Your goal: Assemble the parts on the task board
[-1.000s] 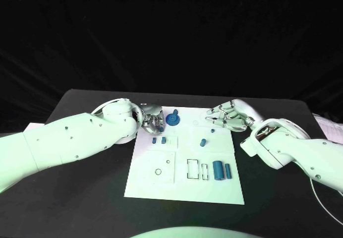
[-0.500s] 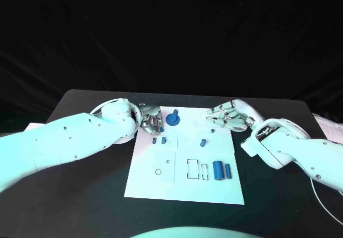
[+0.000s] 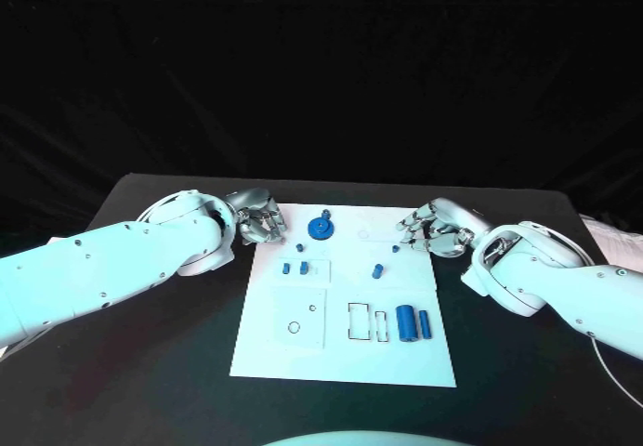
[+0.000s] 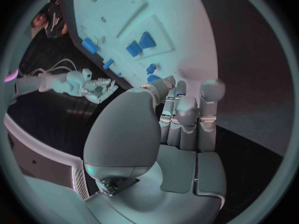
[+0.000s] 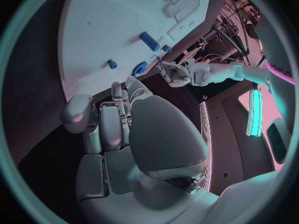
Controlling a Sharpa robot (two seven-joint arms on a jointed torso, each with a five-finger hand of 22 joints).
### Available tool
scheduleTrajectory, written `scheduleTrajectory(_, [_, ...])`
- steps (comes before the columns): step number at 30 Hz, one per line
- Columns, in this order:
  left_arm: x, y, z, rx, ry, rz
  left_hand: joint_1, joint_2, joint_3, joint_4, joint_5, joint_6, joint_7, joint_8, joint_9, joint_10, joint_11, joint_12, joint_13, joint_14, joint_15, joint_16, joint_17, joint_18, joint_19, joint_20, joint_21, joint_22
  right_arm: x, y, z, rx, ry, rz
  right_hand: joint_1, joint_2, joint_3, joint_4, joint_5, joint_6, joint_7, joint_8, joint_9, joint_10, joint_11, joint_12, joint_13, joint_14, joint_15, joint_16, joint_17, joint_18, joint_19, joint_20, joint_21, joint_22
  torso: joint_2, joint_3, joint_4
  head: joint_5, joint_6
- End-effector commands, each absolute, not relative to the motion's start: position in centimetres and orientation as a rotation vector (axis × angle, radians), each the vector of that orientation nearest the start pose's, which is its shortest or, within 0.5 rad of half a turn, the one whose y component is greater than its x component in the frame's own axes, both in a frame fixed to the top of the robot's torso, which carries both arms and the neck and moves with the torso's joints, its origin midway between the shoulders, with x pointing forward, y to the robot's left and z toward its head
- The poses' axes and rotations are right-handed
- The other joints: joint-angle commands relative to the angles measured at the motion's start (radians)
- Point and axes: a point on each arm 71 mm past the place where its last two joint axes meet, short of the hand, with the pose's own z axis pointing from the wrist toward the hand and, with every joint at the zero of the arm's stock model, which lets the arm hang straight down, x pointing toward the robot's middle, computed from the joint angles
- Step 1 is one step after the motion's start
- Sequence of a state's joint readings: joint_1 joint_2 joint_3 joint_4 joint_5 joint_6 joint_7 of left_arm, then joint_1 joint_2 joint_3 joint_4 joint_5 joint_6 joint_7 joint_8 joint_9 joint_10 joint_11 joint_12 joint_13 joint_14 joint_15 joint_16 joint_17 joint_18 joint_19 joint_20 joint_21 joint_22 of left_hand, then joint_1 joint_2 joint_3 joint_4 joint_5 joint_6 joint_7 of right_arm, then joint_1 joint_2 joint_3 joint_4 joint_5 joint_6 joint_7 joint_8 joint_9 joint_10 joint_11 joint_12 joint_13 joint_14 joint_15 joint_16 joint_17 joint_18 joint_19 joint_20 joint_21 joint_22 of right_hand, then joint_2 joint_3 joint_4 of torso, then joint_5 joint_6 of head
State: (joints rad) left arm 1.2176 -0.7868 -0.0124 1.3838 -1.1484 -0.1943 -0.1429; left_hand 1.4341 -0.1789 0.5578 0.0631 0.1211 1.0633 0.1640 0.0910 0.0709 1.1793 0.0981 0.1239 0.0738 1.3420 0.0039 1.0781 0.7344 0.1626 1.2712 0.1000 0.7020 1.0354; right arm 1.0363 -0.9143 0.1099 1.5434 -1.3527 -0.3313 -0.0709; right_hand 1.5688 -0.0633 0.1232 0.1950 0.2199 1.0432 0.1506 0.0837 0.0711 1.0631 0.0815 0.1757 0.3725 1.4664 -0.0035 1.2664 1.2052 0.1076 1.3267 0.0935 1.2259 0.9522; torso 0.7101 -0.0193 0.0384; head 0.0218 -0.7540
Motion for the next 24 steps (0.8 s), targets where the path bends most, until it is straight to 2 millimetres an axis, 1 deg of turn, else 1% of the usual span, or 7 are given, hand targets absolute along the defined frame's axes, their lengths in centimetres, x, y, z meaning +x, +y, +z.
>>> scheduleTrajectory(1, [51.5,22.4,-17.7,-0.744,1.604,-1.141,-0.004,0.004,-0.003,0.002,-0.003,0.003,0.005,0.007,-0.002,-0.001,-0.003,0.010,0.002,-0.054,0.002,-0.080,-0.110,0.019,-0.055,0.004,-0.109,-0.063,47.1,-22.7,-20.9,-0.201,1.727,0.504,0.000,-0.014,0.031,0.003,-0.027,0.014,-0.007,-0.001,0.000,0.015,-0.001,-0.029,-0.053,0.029,0.000,-0.010,-0.007,0.009,0.005,0.005,-0.009,-0.006,0.001,-0.0007,0.0009,-0.018,0.007])
scheduleTrajectory(2, [51.3,22.6,-17.7,-0.835,1.574,-1.197,-0.008,0.007,-0.009,0.003,-0.004,0.007,0.003,0.010,-0.001,0.004,-0.005,0.017,0.004,-0.059,0.001,-0.087,-0.118,0.019,-0.059,0.005,-0.115,-0.066,47.1,-22.6,-20.9,-0.226,1.726,0.483,-0.003,-0.021,0.043,0.005,-0.035,0.017,-0.008,-0.003,0.000,0.021,-0.001,-0.038,-0.074,0.029,0.001,-0.014,-0.009,0.010,0.006,0.005,-0.010,-0.008,0.000,-0.0009,0.0010,-0.023,0.007])
scheduleTrajectory(5, [50.8,23.0,-17.8,-1.022,1.501,-1.308,-0.024,0.015,-0.030,0.009,-0.005,0.016,-0.001,0.019,0.001,0.014,-0.010,0.035,0.010,-0.062,-0.001,-0.095,-0.132,0.020,-0.062,0.005,-0.126,-0.073,47.1,-22.3,-20.9,-0.275,1.719,0.436,-0.013,-0.031,0.061,0.010,-0.052,0.022,-0.010,-0.007,-0.001,0.025,0.000,-0.054,-0.106,0.029,0.002,-0.020,-0.015,0.010,0.005,0.006,-0.016,-0.014,-0.001,-0.0020,0.0010,-0.026,0.010])
scheduleTrajectory(8, [50.3,23.0,-17.9,-1.130,1.455,-1.374,-0.029,0.020,-0.045,0.010,-0.005,0.022,-0.004,0.025,0.002,0.018,-0.014,0.047,0.014,-0.066,-0.003,-0.102,-0.146,0.021,-0.062,0.003,-0.134,-0.079,47.2,-22.0,-21.0,-0.303,1.712,0.408,-0.021,-0.041,0.083,0.013,-0.064,0.024,-0.011,-0.012,-0.001,0.033,0.001,-0.065,-0.139,0.029,0.002,-0.026,-0.019,0.011,0.004,0.006,-0.021,-0.021,-0.001,-0.0032,0.0012,-0.026,0.012])
scheduleTrajectory(16, [49.5,22.5,-17.9,-1.251,1.393,-1.434,-0.042,0.026,-0.064,0.016,-0.005,0.018,-0.004,0.029,0.000,0.012,-0.014,0.057,0.017,-0.068,-0.003,-0.107,-0.156,0.020,-0.061,0.003,-0.145,-0.087,47.5,-21.1,-21.2,-0.326,1.707,0.383,-0.028,-0.039,0.135,0.016,-0.095,0.030,-0.007,-0.016,-0.001,0.046,0.004,-0.078,-0.186,0.029,0.002,-0.036,-0.028,0.011,0.007,0.007,-0.024,-0.025,-0.001,-0.0026,-0.0006,-0.025,0.014])
scheduleTrajectory(21, [49.2,22.3,-18.0,-1.289,1.382,-1.453,-0.046,0.027,-0.072,0.017,-0.004,0.013,-0.002,0.029,-0.001,0.006,-0.012,0.059,0.017,-0.069,-0.002,-0.108,-0.160,0.020,-0.060,0.004,-0.149,-0.090,47.6,-20.8,-21.3,-0.325,1.716,0.388,-0.034,-0.042,0.151,0.017,-0.100,0.032,-0.004,-0.016,-0.001,0.050,0.005,-0.080,-0.200,0.029,0.004,-0.039,-0.030,0.011,0.008,0.008,-0.026,-0.026,0.000,-0.0034,0.0001,-0.027,0.016])
scheduleTrajectory(24, [49.2,22.2,-18.0,-1.297,1.381,-1.457,-0.047,0.027,-0.074,0.017,-0.004,0.012,-0.002,0.029,-0.001,0.004,-0.012,0.060,0.018,-0.070,-0.001,-0.109,-0.163,0.020,-0.060,0.004,-0.150,-0.091,47.6,-20.6,-21.4,-0.322,1.724,0.397,-0.038,-0.043,0.163,0.017,-0.102,0.035,-0.004,-0.015,-0.001,0.056,0.005,-0.081,-0.209,0.029,0.003,-0.041,-0.032,0.011,0.009,0.009,-0.025,-0.026,0.001,-0.0027,0.0002,-0.027,0.016])
